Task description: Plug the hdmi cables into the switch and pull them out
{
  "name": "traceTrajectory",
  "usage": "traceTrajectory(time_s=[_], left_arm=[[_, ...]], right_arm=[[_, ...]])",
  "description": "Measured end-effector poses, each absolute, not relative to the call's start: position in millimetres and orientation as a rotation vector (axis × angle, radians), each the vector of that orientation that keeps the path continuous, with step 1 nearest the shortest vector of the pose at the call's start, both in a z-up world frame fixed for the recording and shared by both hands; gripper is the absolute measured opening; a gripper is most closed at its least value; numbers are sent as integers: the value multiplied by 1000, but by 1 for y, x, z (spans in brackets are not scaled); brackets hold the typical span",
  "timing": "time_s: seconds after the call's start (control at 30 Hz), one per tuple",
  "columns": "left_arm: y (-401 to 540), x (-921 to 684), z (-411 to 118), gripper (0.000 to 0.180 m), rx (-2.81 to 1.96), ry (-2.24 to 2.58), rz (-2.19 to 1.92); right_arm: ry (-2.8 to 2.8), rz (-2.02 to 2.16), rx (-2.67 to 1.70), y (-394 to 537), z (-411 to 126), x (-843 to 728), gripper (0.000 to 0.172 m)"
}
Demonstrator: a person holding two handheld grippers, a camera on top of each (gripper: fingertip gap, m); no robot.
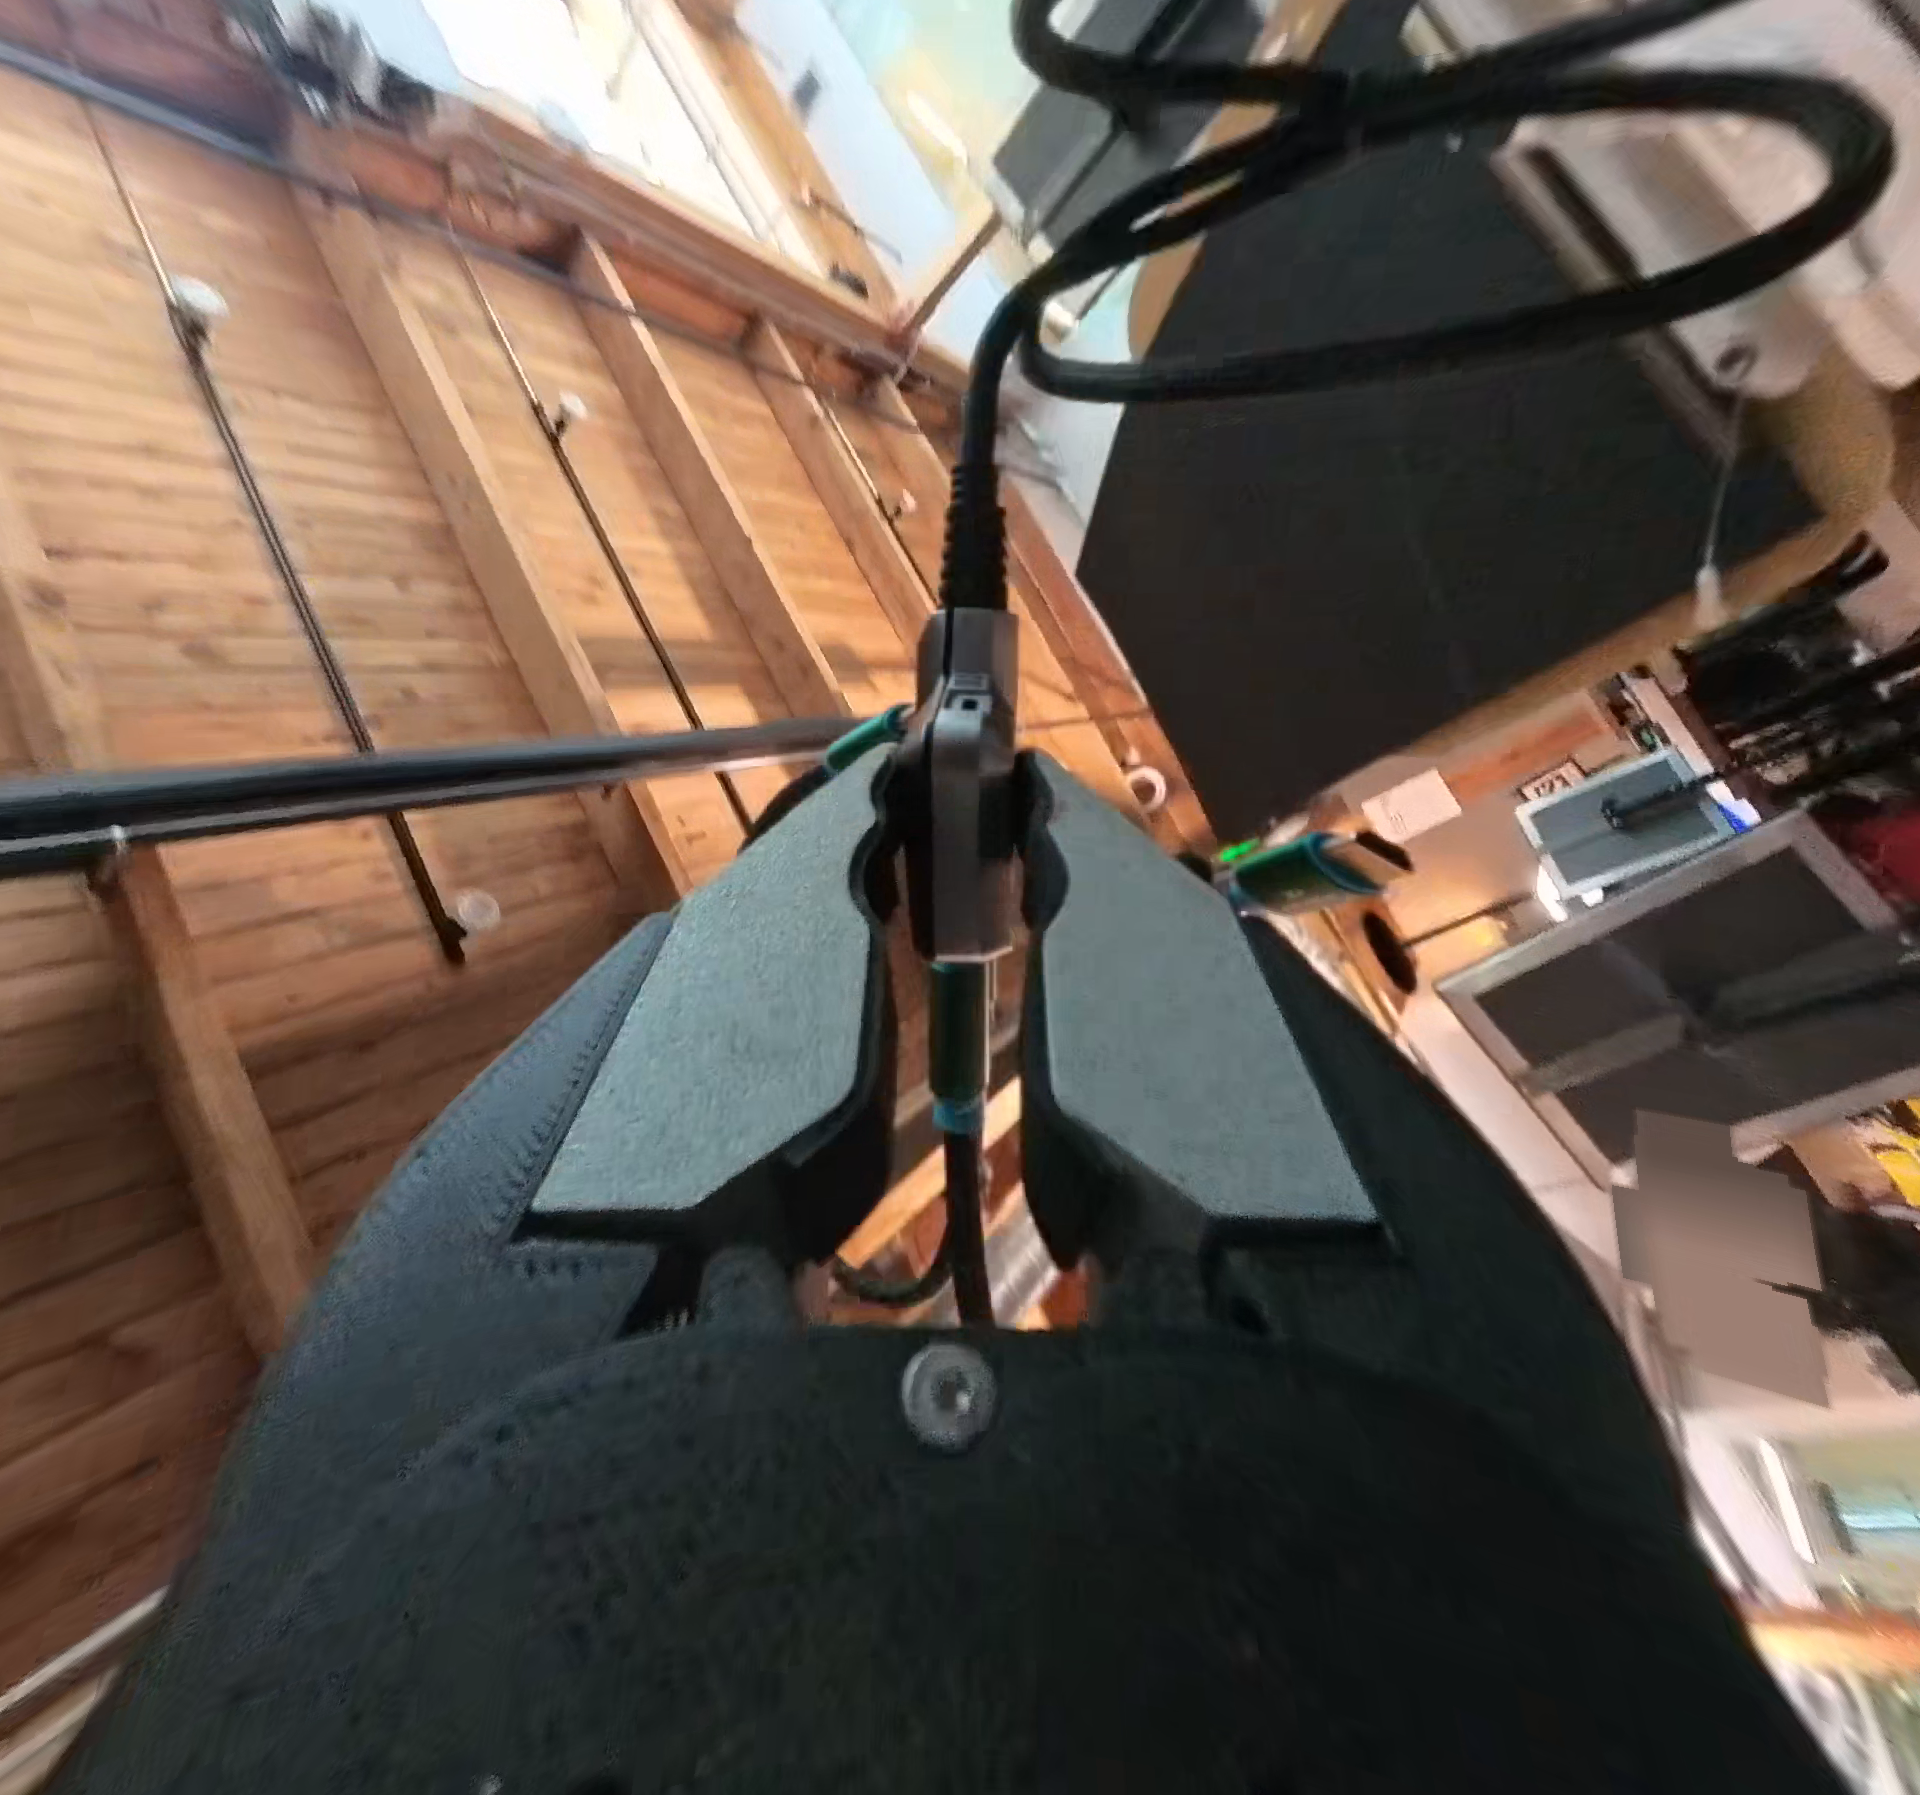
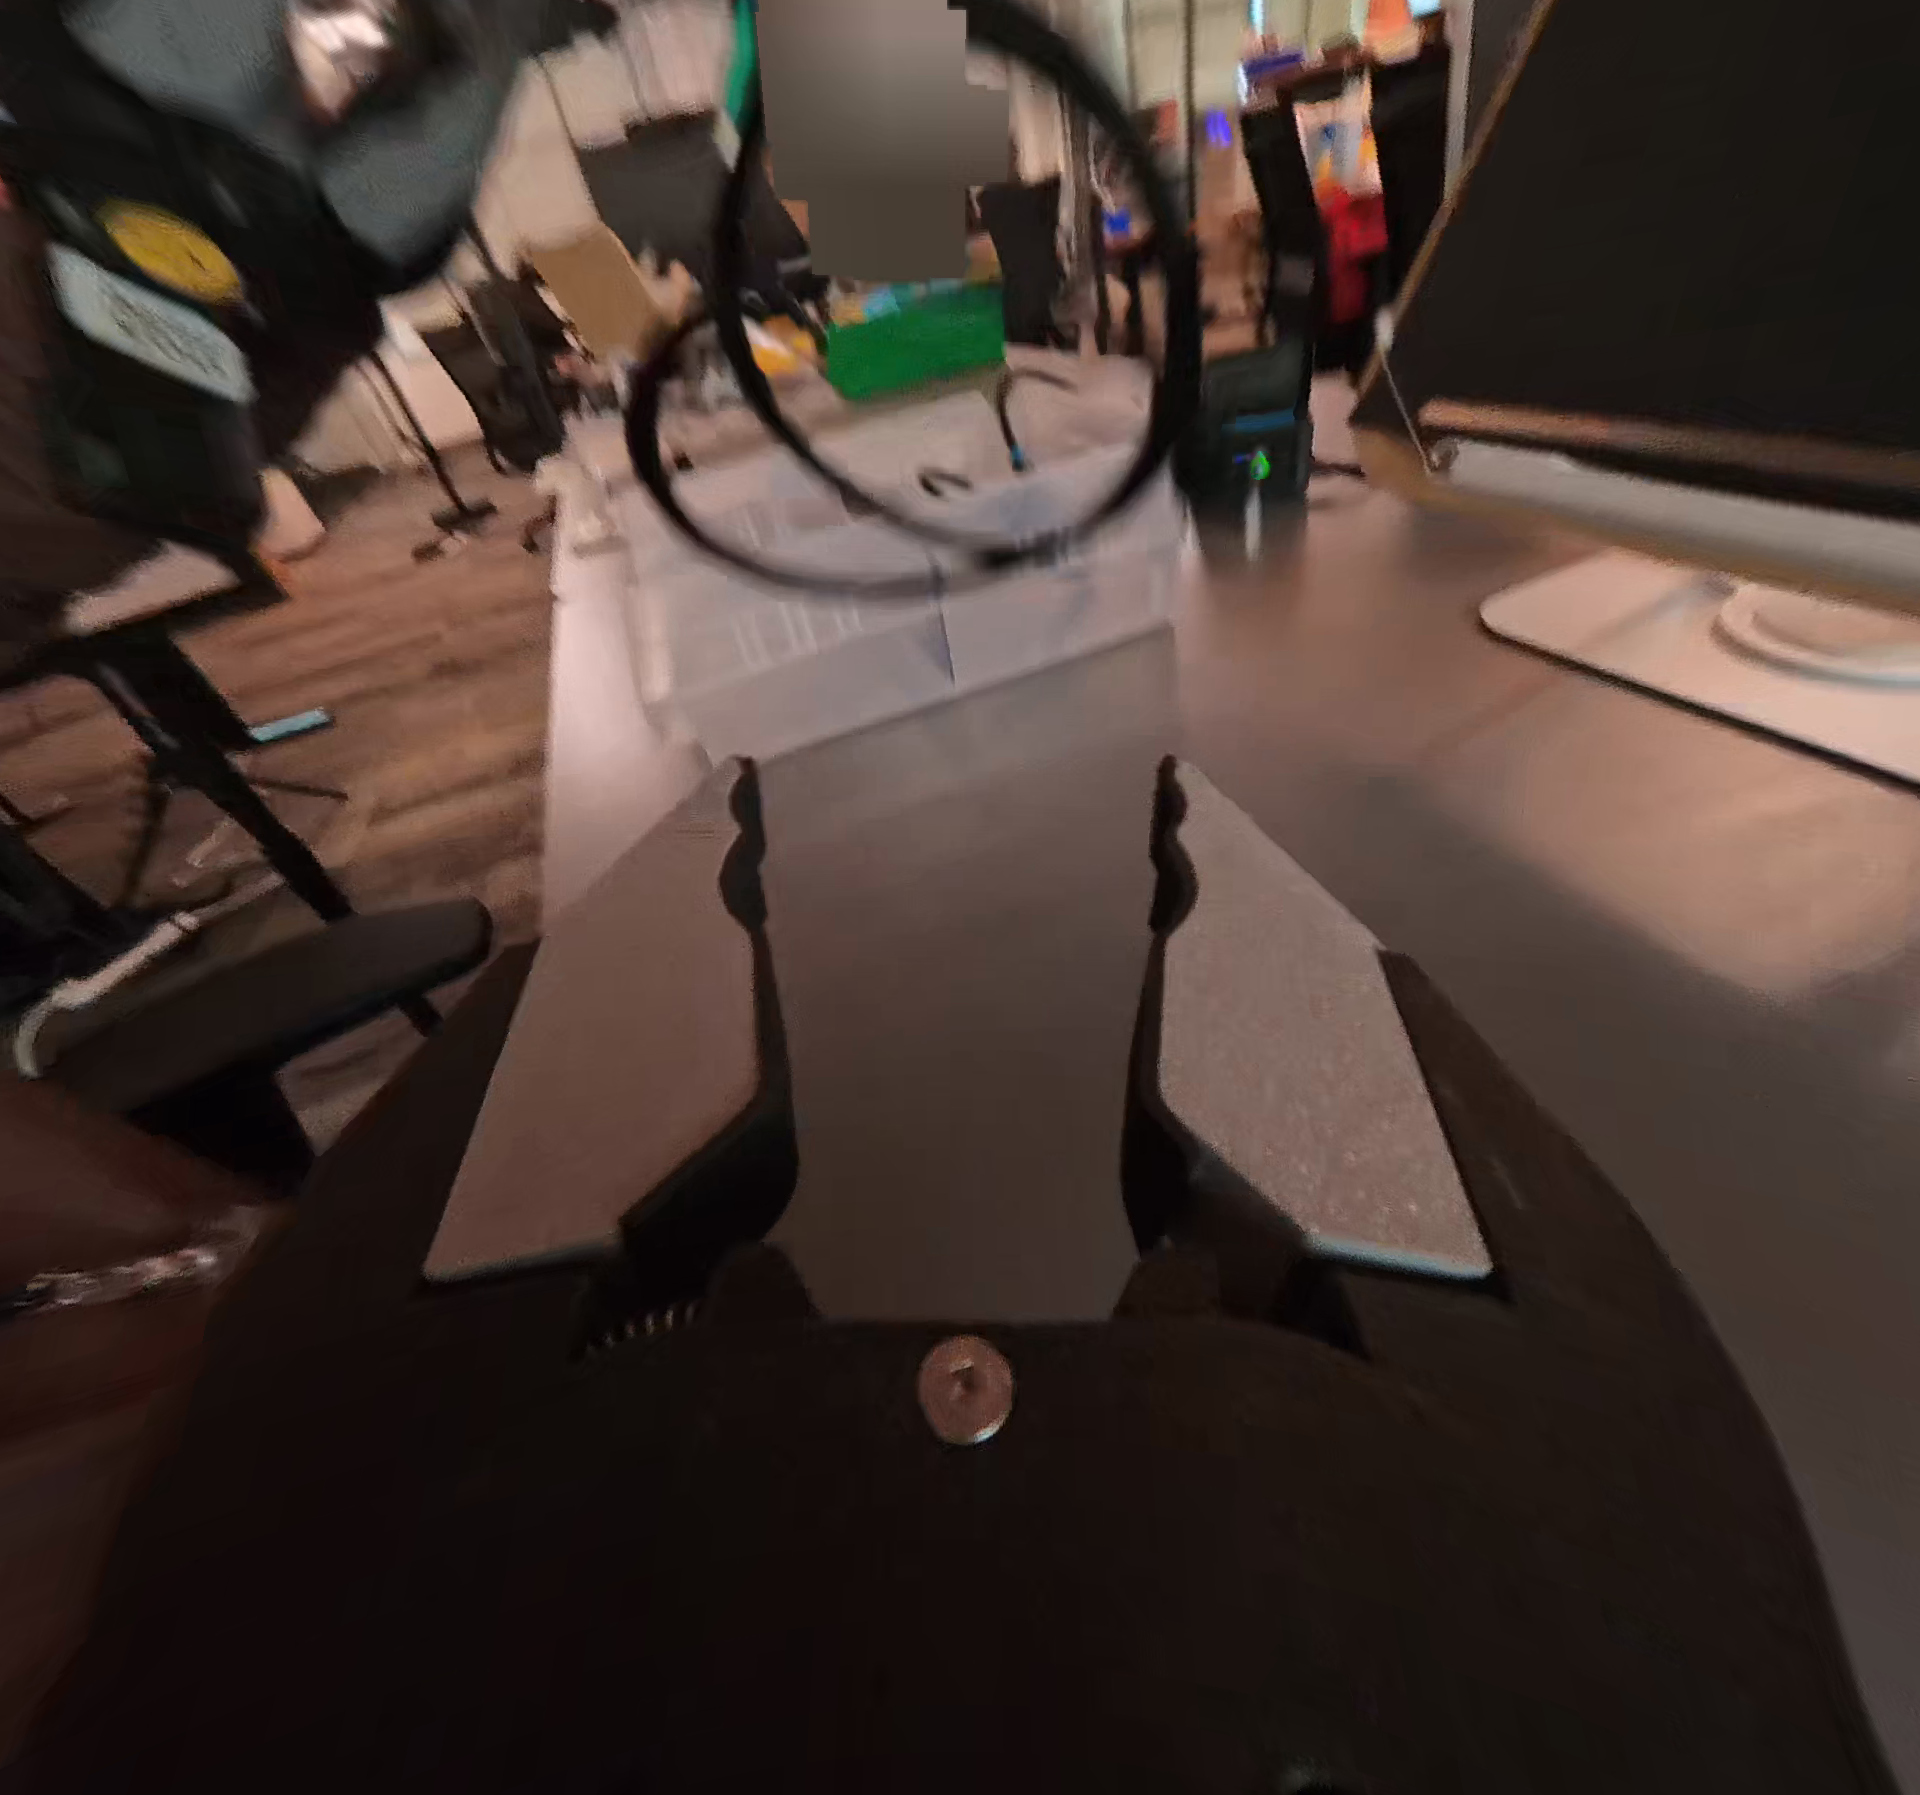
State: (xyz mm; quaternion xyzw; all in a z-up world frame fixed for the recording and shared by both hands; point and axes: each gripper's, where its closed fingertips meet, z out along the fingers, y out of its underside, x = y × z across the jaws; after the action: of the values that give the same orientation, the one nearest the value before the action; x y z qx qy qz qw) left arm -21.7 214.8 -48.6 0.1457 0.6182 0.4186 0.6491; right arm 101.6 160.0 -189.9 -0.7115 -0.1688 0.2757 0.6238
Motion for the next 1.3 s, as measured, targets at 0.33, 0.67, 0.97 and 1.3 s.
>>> traceTrajectory(time_s=[0.33, 0.67, 0.97, 1.3], left_arm=[[120, 31, -111, 18, 685, 1459, 789], [131, 49, -108, 18, 556, 1378, 739], [137, 47, -123, 18, 451, 1343, 657], [163, 48, -140, 22, 74, 1467, 503]], right_arm=[[-455, 706, -1447, 110, -106, 97, 73], [-447, 969, -1490, 116, -134, 83, 52], [-325, 1293, -1425, 122, -135, 73, 25], [-185, 1274, -1430, 138, -142, 87, 14]])
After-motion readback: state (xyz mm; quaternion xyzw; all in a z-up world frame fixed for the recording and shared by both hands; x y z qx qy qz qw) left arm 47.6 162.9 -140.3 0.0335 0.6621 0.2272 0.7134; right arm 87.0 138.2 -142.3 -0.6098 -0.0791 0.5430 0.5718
